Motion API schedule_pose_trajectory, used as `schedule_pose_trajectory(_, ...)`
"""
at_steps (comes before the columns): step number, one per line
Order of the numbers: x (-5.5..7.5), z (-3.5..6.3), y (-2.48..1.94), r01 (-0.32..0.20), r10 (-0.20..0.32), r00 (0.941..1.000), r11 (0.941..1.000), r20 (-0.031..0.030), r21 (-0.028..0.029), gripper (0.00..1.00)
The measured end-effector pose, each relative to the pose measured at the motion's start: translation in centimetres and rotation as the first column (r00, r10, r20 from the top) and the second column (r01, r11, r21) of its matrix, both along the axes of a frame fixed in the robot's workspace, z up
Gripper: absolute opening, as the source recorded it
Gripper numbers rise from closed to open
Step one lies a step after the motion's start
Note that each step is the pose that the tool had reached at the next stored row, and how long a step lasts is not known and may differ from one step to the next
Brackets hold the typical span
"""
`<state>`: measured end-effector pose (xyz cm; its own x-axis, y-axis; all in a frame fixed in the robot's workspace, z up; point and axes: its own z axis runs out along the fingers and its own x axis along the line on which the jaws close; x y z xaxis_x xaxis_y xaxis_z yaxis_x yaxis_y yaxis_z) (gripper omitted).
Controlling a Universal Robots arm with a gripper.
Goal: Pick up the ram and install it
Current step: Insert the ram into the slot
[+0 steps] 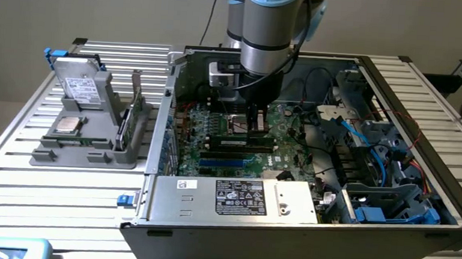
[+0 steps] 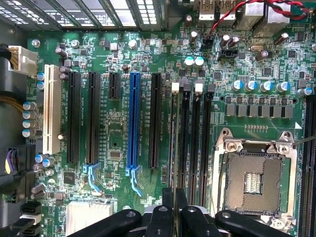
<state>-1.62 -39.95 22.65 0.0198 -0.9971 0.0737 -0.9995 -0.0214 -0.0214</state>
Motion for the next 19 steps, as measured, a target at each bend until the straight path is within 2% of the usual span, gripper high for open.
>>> schedule_pose_trajectory(19,0.02,0.13,-0.01,-0.001,0.001,1.0,1.0,0.0003,-0.0007,0.14)
